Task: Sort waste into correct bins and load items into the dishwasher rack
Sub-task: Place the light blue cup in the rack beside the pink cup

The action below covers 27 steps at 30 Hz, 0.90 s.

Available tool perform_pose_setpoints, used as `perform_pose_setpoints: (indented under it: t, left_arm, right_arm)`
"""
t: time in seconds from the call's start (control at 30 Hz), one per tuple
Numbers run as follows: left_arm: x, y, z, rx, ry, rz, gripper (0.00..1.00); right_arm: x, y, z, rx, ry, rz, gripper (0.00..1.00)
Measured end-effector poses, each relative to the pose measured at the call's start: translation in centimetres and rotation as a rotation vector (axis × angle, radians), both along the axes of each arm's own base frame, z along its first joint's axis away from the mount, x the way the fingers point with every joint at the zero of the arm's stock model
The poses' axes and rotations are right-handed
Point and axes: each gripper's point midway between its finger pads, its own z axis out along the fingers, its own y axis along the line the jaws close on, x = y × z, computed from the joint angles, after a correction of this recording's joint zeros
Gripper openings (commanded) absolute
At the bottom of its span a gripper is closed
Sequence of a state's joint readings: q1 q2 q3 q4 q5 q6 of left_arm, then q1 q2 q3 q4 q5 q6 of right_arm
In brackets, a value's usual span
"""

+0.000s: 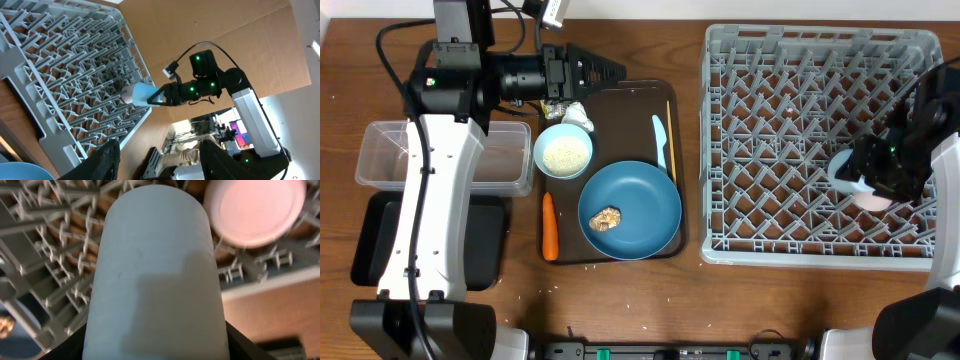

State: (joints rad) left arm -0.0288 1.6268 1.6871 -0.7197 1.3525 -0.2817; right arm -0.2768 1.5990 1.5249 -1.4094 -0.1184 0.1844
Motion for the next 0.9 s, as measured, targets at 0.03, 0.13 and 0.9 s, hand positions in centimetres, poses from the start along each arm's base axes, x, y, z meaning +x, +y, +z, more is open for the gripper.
perform_pose_setpoints:
  t: [0.03,0.13,0.9]
  left_arm:
    - [0.0,0.0,0.0,0.003,0.0,0.003,0.53]
    - [0.2,0.1,-0.1,0.009,0.0,0.009,0.53]
    - [0.5,0.2,-0.5,0.029,0.0,0.032,0.53]
  right_arm:
    - [0.5,-0.1,0.0,-0.006,-0.02,0.002,0.45]
    - [1.2,-0.4,0.1,-0.017,-0.049,0.002,0.45]
    - [-1.0,1.0,-3.2,0.021,0.057,0.036,0.44]
